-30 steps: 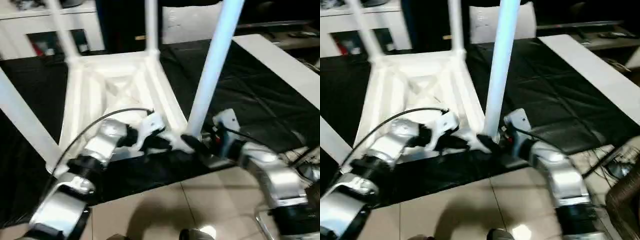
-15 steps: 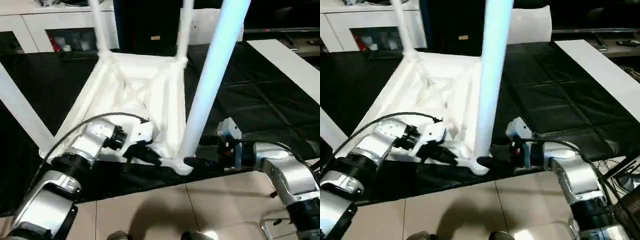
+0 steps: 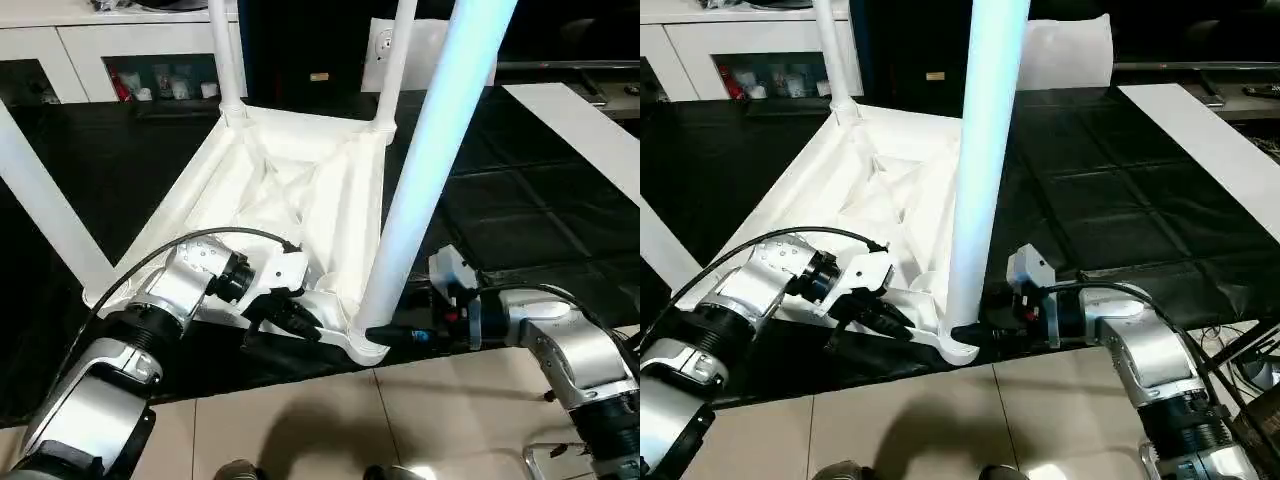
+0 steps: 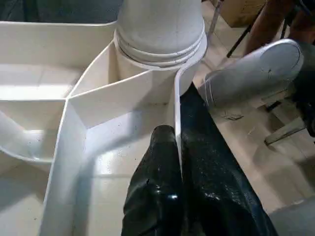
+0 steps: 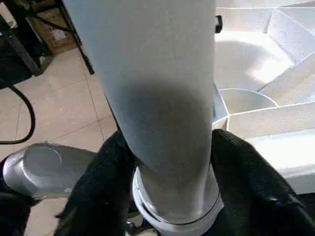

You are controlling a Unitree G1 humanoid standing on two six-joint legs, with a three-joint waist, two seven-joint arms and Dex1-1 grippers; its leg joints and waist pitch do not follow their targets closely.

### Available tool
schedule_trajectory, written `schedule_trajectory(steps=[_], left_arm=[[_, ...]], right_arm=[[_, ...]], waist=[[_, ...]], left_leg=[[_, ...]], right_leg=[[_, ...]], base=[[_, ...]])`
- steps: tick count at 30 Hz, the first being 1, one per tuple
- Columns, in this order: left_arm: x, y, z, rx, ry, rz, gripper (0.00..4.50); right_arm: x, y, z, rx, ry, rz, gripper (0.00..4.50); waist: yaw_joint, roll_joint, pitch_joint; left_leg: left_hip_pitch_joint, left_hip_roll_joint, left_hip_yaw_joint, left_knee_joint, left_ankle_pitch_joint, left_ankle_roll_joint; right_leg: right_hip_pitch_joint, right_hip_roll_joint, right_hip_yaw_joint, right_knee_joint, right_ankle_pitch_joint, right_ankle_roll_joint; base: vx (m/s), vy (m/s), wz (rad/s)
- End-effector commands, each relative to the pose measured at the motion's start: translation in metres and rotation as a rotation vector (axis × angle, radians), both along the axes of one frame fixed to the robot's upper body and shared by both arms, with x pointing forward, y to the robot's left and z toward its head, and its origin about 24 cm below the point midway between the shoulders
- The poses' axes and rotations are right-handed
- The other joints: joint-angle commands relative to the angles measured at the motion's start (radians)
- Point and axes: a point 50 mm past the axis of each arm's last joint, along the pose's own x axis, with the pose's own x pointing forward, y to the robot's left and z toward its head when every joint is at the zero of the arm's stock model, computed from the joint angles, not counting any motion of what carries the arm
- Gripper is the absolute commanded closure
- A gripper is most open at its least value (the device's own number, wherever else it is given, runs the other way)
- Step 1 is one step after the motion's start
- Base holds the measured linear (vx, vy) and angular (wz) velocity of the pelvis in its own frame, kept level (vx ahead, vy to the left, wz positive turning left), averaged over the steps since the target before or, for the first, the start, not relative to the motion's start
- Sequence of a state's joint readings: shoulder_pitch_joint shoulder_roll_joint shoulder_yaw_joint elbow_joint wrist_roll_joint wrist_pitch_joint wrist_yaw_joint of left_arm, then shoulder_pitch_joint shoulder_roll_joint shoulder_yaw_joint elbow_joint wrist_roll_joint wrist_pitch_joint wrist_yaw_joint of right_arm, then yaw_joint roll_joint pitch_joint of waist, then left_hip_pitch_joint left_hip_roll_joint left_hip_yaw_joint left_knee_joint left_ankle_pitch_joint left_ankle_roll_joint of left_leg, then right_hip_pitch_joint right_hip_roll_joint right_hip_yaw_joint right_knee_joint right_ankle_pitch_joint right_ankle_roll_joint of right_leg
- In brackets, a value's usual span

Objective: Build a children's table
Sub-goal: Rotate leg to tighten

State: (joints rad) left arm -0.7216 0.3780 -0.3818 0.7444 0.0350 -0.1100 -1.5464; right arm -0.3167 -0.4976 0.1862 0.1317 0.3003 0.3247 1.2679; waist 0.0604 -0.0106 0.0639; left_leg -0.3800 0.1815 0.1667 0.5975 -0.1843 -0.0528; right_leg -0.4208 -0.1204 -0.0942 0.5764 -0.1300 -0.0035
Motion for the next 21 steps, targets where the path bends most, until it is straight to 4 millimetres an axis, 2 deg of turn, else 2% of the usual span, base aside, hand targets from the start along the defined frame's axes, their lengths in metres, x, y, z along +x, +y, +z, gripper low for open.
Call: schedule_trajectory(steps=[1, 8, 9, 11, 12, 13, 14, 15, 16, 17, 18, 19, 20, 21], left_arm=[[-0.003, -0.01, 0.004, 0.03, 0.006, -0.117, 4.5], [0.0, -0.011, 0.002, 0.021, 0.001, -0.064, 4.5], [0.0, -0.013, 0.002, 0.001, 0.005, -0.038, 4.5], [0.002, -0.02, 0.003, -0.034, 0.007, 0.021, 4.5], [0.003, -0.025, 0.003, -0.055, 0.015, 0.06, 4.5], [0.005, -0.035, 0.003, -0.102, 0.026, 0.135, 4.5], [0.006, -0.036, 0.003, -0.106, 0.027, 0.141, 4.5], [0.007, -0.04, 0.003, -0.125, 0.032, 0.17, 4.5], [0.009, -0.052, 0.003, -0.158, 0.023, 0.235, 4.5], [0.01, -0.059, 0.004, -0.173, 0.018, 0.276, 4.5], [0.011, -0.065, 0.004, -0.186, 0.017, 0.307, 4.5], [0.012, -0.069, 0.004, -0.193, 0.014, 0.333, 4.5], [0.013, -0.076, 0.004, -0.205, 0.005, 0.381, 4.5], [0.014, -0.079, 0.005, -0.211, 0.002, 0.404, 4.5]], right_arm=[[0.002, 0.0, 0.003, -0.002, -0.007, 0.012, 2.41], [-0.005, 0.006, 0.001, 0.042, 0.034, 0.005, 2.55], [-0.006, 0.008, 0.002, 0.063, 0.041, -0.022, 2.55], [-0.005, 0.014, 0.001, 0.079, 0.034, -0.088, 2.55], [-0.004, 0.018, -0.001, 0.073, 0.025, -0.137, 2.55], [0.0, 0.025, -0.005, 0.064, 0.016, -0.24, 2.55], [0.001, 0.026, -0.005, 0.064, 0.016, -0.248, 2.55], [0.003, 0.029, -0.006, 0.063, 0.016, -0.29, 2.55], [0.007, 0.039, -0.008, 0.089, 0.038, -0.383, 2.55], [0.008, 0.046, -0.008, 0.108, 0.052, -0.43, 2.55], [0.01, 0.052, -0.008, 0.122, 0.06, -0.477, 2.55], [0.012, 0.056, -0.008, 0.129, 0.066, -0.51, 2.55], [0.015, 0.062, -0.008, 0.141, 0.071, -0.563, 2.55], [0.017, 0.066, -0.008, 0.148, 0.076, -0.593, 2.55]], waist=[[-0.004, -0.01, -0.069], [-0.004, -0.012, -0.066], [-0.004, -0.008, -0.063], [-0.005, -0.01, -0.062], [-0.006, -0.008, -0.06], [-0.011, -0.011, -0.057], [-0.017, -0.009, -0.052], [-0.022, -0.011, -0.052], [-0.029, -0.008, -0.051], [-0.037, -0.01, -0.049], [-0.051, -0.009, -0.047], [-0.065, -0.008, -0.049], [-0.078, 0.0, -0.051], [-0.087, 0.0, -0.05]], left_leg=[[0.012, 0.046, 0.001, -0.08, -0.244, 0.052], [0.012, 0.046, 0.001, -0.081, -0.259, 0.049], [0.014, 0.047, 0.0, -0.084, -0.27, 0.042], [0.016, 0.047, -0.002, -0.086, -0.287, 0.03], [0.016, 0.045, -0.003, -0.087, -0.305, 0.025], [0.013, 0.042, -0.006, -0.089, -0.328, 0.01], [0.017, 0.039, -0.008, -0.09, -0.363, -0.007], [0.019, 0.037, -0.009, -0.089, -0.382, -0.015], [0.021, 0.032, -0.014, -0.086, -0.409, -0.022], [0.022, 0.032, -0.015, -0.086, -0.42, -0.025], [0.014, 0.03, -0.022, -0.087, -0.44, -0.038], [0.016, 0.028, -0.027, -0.085, -0.463, -0.043], [0.018, 0.028, -0.032, -0.085, -0.477, -0.037], [0.014, 0.031, -0.033, -0.088, -0.486, -0.036]], right_leg=[[0.059, -0.034, 0.045, -0.058, -0.319, -0.222], [0.059, -0.035, 0.045, -0.061, -0.352, -0.213], [0.057, -0.034, 0.046, -0.065, -0.368, -0.207], [0.054, -0.034, 0.047, -0.067, -0.392, -0.196], [0.054, -0.034, 0.045, -0.069, -0.415, -0.191], [0.056, -0.034, 0.043, -0.073, -0.47, -0.169], [0.049, -0.033, 0.039, -0.082, -0.545, -0.142], [0.047, -0.034, 0.037, -0.087, -0.586, -0.124], [0.046, -0.035, 0.029, -0.099, -0.661, -0.089], [0.044, -0.034, 0.027, -0.105, -0.682, -0.077], [0.046, -0.032, 0.017, -0.11, -0.713, -0.054], [0.048, -0.032, 0.005, -0.121, -0.739, -0.031], [0.053, -0.034, -0.003, -0.127, -0.73, -0.026], [0.053, -0.032, -0.004, -0.128, -0.714, -0.03]], base=[[0.0, 0.0, 0.0], [0.0, 0.0, 0.0], [0.0, 0.0, 0.0], [0.0, 0.0, 0.0], [0.0, 0.0, 0.0], [0.0, 0.0, 0.0], [0.0, 0.0, 0.0], [0.0, 0.0, 0.0], [0.0, 0.0, 0.0], [0.0, 0.0, 0.0], [0.0, 0.0, 0.0], [0.0, 0.0, 0.0], [0.0, 0.0, 0.0], [0.0, 0.0, 0.0]])
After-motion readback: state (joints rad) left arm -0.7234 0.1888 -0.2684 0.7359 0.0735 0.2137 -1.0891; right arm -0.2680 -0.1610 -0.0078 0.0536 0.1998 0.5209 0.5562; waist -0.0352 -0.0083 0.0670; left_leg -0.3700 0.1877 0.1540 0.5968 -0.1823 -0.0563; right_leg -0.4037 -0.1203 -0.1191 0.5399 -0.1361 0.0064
